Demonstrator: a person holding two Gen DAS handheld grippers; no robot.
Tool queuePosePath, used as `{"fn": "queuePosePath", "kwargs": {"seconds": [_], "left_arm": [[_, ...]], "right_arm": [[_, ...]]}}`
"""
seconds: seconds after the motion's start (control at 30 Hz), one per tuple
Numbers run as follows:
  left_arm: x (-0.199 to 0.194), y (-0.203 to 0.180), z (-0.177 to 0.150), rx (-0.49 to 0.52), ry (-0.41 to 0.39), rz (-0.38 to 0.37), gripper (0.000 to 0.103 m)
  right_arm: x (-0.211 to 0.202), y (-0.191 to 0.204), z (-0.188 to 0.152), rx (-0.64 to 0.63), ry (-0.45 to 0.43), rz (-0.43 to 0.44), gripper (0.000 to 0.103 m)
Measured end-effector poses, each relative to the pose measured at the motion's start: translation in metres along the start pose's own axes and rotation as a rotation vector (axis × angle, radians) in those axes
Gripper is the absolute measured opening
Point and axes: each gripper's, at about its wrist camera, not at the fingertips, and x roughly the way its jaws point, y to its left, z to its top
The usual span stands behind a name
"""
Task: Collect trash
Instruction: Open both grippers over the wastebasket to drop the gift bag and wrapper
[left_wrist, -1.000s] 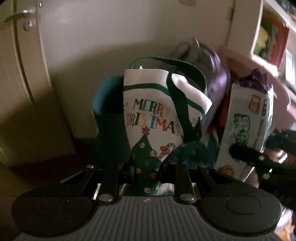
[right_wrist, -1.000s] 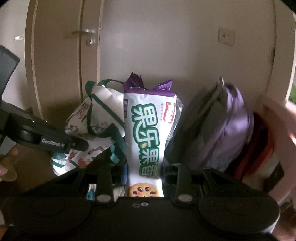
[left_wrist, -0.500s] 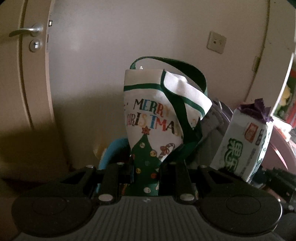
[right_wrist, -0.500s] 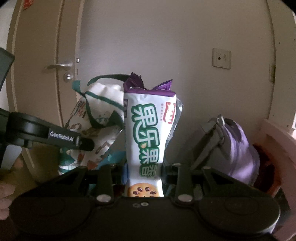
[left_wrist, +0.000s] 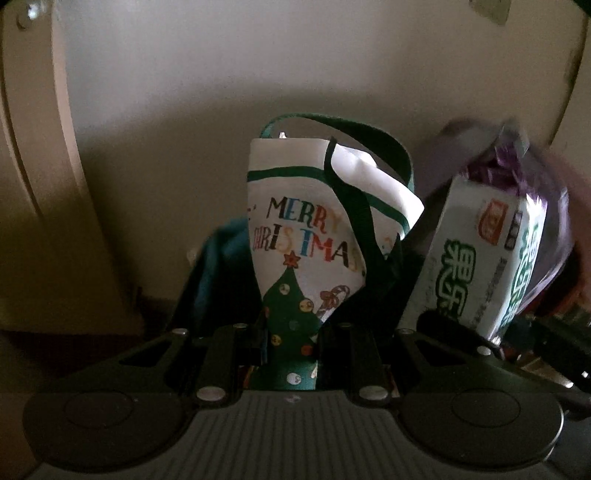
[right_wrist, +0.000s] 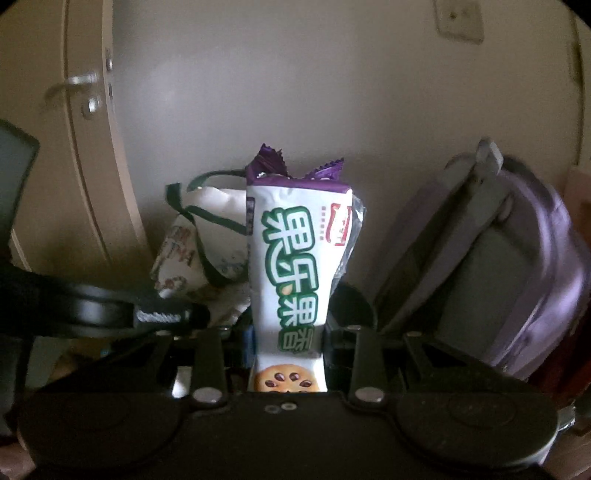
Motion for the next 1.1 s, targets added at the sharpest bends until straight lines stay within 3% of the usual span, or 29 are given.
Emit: {"fn": "queuePosePath", "kwargs": {"seconds": [0.2,0.5,0.63,0.7,0.77,0.93,1.1], "left_arm": [[0.035,0.007,-0.012,0.037,0.080,0.020,0.022],[0.055,0.005,-0.017,0.111,0.170,0.063,0.022],[0.063,0.009,-0.013,0.078,0.224,0.055,0.031],[0.061,0.009,-0.015,0.083,0.224,0.056,0.039],[0.056,0.013,-0.015,0.083,0.200,0.053,0.057],[0.038,0.019,-0.014,0.080,0.164,0.044,0.062],[0.005,0.012,-0.019,0.091,0.105,0.044,0.068]], "right_arm": [[0.030,0.001,-0.018,-0.024,0.095,-0.003,0.035],[0.037,0.007,-0.030,-0.071,0.152,0.004,0.040],[0.033,0.013,-0.031,-0.091,0.147,0.006,0.050],[0.030,0.017,-0.031,-0.107,0.145,0.002,0.053],[0.026,0.020,-0.031,-0.117,0.144,0.002,0.058],[0.008,0.026,-0.027,-0.127,0.116,-0.016,0.071],[-0.022,0.028,-0.020,-0.109,0.074,-0.014,0.074]]}}
